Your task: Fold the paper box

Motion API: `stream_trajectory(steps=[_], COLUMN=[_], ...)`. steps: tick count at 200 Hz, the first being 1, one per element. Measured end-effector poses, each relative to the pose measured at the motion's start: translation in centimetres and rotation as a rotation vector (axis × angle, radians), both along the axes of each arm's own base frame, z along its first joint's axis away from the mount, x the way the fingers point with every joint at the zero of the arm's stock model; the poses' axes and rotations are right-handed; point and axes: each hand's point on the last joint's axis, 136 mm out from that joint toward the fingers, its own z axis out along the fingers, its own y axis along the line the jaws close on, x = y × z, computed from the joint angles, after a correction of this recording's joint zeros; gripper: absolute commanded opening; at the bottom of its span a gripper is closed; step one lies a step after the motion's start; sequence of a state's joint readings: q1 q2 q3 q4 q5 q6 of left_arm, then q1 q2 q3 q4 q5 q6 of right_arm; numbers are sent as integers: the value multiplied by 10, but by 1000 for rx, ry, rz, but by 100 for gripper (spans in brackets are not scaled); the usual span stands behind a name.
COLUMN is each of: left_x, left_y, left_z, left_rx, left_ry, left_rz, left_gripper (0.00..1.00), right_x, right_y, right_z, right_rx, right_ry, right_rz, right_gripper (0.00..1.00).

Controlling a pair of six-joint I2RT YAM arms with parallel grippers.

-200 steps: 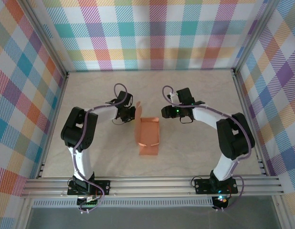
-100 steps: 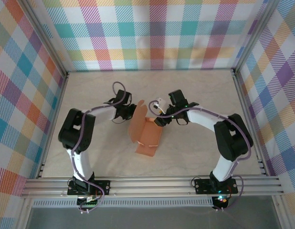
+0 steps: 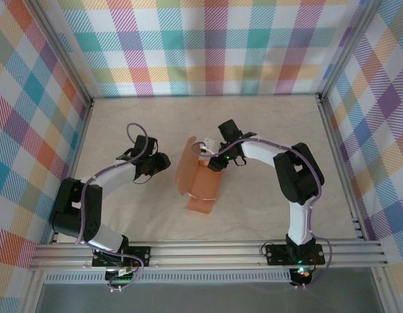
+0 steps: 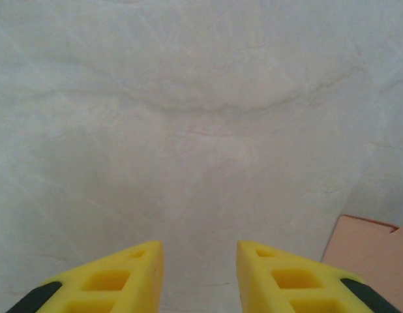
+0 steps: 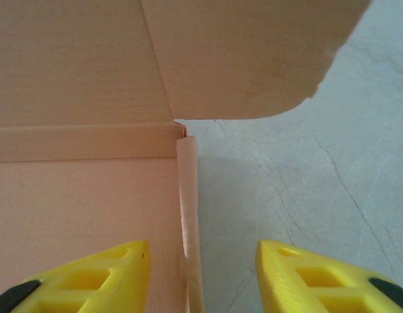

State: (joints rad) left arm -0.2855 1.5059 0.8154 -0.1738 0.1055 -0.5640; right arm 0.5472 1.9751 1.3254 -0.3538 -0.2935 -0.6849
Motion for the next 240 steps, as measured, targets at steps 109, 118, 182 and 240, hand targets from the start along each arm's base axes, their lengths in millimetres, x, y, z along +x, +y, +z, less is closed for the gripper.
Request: stream_trajectory(steps=[109,118,182,240], left_x=[-1,-1,1,3], left_y=[6,7,11,26], left_z=[0,2,10,24], left_rx=[42,45,61,-20], left_ry=[-8,-13,-30,-98], left_rz=[-7,-6,-1,71], left_gripper=[41,43,57,81], right_x=[12,14,33,50], right_y=[-2,-4,-34,-89], right_z=[-7,-8,21,67], right_rx=[-56,-55,5,236], right_ry=[-28,-38,-114,-73], right_rz=[-10,-32,-353,-808], right_gripper=[8,8,7,7])
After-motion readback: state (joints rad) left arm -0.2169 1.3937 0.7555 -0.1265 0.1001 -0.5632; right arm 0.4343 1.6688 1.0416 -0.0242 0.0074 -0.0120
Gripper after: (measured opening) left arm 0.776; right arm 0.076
